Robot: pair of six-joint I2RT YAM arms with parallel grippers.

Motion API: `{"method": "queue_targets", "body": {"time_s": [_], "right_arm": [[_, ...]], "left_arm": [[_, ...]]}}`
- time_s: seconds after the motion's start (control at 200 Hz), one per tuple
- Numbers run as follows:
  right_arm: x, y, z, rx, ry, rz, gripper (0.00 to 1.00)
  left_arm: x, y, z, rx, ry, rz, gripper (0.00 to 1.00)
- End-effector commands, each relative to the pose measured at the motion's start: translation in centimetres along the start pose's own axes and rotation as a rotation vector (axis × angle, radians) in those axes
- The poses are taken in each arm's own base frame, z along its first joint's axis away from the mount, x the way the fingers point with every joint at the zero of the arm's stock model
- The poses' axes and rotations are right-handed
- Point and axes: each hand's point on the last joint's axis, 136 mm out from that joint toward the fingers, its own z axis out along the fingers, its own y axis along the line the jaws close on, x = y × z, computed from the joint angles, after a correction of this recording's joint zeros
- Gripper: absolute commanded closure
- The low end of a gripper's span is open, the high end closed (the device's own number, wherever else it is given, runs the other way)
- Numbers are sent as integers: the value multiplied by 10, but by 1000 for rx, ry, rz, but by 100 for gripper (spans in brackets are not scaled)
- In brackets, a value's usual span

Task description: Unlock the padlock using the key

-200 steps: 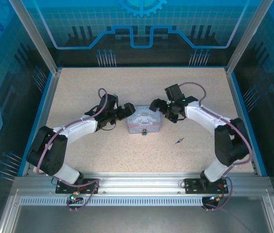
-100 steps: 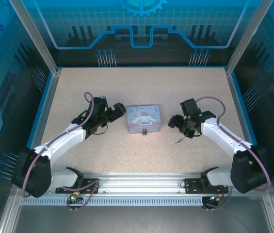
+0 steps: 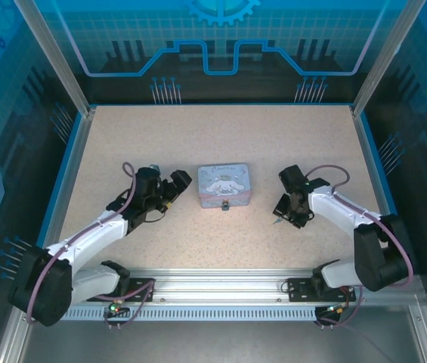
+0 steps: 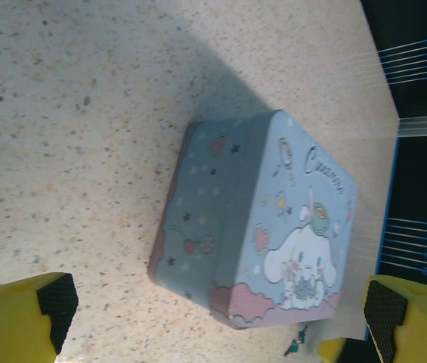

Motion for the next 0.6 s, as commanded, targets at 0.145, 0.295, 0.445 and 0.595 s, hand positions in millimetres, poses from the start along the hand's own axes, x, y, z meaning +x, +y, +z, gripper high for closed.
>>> {"method": "queue_targets", "body": {"time_s": [0.145, 0.295, 0.445, 0.595], "right_arm": [[-9, 3, 4, 19, -11, 47, 49], [-9, 6, 9, 30, 1, 41, 50], [-9, 6, 13, 39, 3, 45, 51], [-10, 8, 17, 51, 10, 43, 53]], "left_arm": [[-8, -50, -15, 116, 32, 38, 1], [-7, -55, -15, 144, 40, 39, 1], [-6, -55, -13, 167, 36, 35, 1], [-5, -53, -11, 176, 36, 36, 1]]}}
